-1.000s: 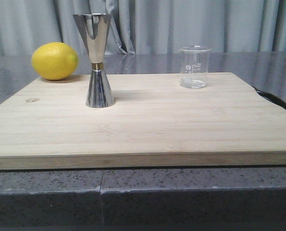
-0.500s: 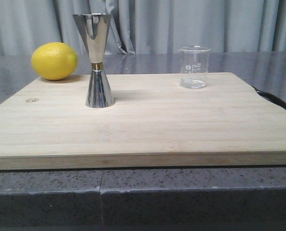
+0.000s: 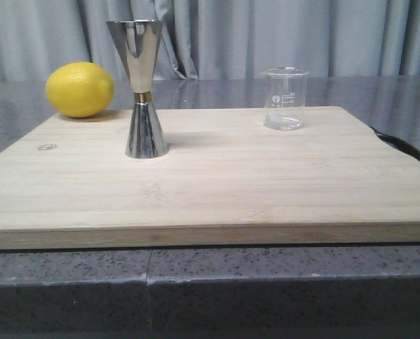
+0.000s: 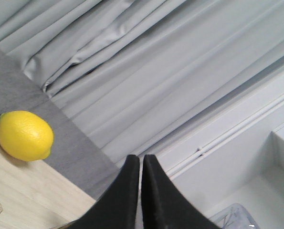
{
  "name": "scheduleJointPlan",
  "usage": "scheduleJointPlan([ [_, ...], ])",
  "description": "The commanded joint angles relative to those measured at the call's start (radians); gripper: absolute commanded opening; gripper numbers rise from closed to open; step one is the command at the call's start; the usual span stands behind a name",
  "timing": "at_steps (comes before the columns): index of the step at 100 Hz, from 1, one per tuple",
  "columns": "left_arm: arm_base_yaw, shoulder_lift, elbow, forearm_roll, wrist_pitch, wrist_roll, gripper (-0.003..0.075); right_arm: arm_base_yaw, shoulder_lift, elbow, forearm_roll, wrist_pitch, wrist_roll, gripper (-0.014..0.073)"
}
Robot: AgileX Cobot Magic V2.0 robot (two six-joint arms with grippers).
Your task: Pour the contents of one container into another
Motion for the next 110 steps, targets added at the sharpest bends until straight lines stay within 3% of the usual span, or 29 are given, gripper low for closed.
scheduleJointPlan([
  [1, 0.005, -0.014, -0.017, -0.035, -0.09, -0.004, -0.0019, -0.006, 0.02, -0.024, -0.037, 0.015, -0.009, -0.0073],
  [10, 0.005, -0.025, -0.017, -0.042, -0.083, -0.001, -0.0019, -0.006, 0.02, -0.024, -0.037, 0.004, -0.009, -0.0073],
  [22, 0.005, -0.035, -0.017, -0.074, -0.081, 0.167, -0.0019, -0.006, 0.02, -0.024, -0.037, 0.004, -0.009, -0.0073],
  [42, 0.003, -0.072, 0.004, -0.114, -0.071, 0.243, -0.0019, -0.006, 0.02, -0.024, -0.037, 0.002, -0.009, -0.0073],
  [54, 0.003, -0.093, 0.049, -0.124, -0.065, 0.56, -0.0019, -0.006, 0.02, -0.024, -0.037, 0.002, -0.009, -0.0073],
  [66, 0.005, -0.122, 0.1, -0.164, -0.065, 1.031, -0.0019, -0.006, 0.02, -0.024, -0.037, 0.002, -0.009, -0.0073],
  [78, 0.012, -0.159, 0.14, -0.178, -0.066, 1.295, -0.0019, -0.006, 0.02, -0.024, -0.037, 0.002, -0.009, -0.0073],
  [110, 0.143, -0.234, 0.233, -0.185, -0.072, 1.339, -0.0019, -0.006, 0.02, -0.024, -0.037, 0.002, -0.009, -0.0073],
])
